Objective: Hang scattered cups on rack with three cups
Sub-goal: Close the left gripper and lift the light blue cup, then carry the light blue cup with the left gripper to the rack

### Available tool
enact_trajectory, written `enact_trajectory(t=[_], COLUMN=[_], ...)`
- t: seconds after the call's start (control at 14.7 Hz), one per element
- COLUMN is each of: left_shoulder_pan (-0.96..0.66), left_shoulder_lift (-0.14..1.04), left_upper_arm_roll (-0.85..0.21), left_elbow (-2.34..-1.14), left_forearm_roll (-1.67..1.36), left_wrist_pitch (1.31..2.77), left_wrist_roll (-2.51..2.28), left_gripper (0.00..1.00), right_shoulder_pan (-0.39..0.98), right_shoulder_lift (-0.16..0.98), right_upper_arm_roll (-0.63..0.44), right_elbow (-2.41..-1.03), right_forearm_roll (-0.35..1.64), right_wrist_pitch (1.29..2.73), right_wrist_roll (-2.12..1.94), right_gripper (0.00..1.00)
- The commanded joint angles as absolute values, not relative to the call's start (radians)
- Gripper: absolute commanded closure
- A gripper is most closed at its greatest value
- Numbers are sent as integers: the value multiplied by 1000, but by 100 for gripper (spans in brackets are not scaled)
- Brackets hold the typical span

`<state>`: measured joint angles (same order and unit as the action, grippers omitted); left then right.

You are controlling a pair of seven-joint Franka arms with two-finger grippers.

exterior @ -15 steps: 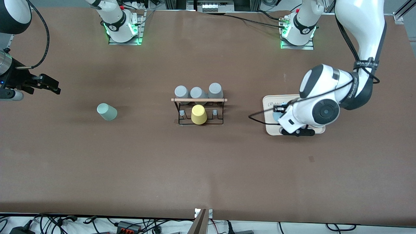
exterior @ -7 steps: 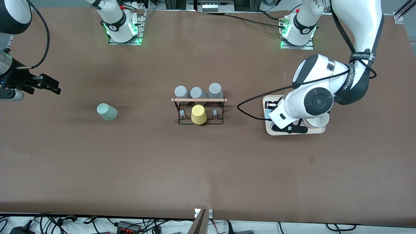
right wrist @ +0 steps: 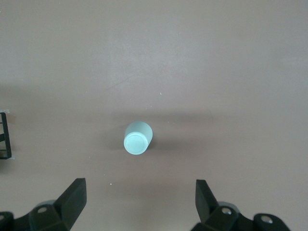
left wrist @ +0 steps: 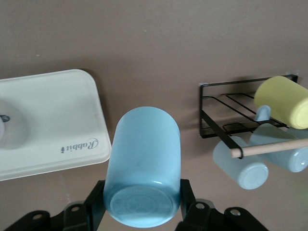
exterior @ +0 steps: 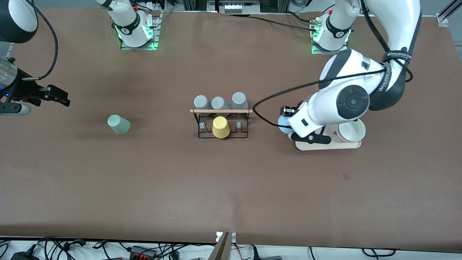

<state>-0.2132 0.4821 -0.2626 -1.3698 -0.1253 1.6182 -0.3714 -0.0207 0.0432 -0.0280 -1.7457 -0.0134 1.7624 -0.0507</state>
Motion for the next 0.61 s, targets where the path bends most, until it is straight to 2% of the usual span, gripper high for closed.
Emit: enact_trajectory(t=[0.0, 0.14, 0.2, 0.54], left_shoulder_pan=[-261, -273, -290, -370], left_shoulder_lift=[615, 688, 699, 733], left_upper_arm_roll=[-261, -267, -264, -264], left_elbow=[-1165, -1027, -1000, -1003], left_forearm_roll=[-133, -137, -137, -144], left_wrist_pitch=[1637, 1646, 1647, 1775], left_wrist_roll=[-454, -492, -509, -569], left_gripper=[99, 99, 99, 99], right_shoulder_pan=[-26, -28, -26, -29], right_shoulder_lift=[46, 46, 48, 52], right_upper_arm_roll=[-20, -20, -20, -20], right_elbow=[-1735, -1736, -1736, -1736], right_forearm_roll=[-18, -18, -18, -18], right_wrist_pitch=[1750, 1749, 1749, 1750], right_wrist_roll=[-57, -57, -57, -57], right_gripper=[0, 0, 0, 0])
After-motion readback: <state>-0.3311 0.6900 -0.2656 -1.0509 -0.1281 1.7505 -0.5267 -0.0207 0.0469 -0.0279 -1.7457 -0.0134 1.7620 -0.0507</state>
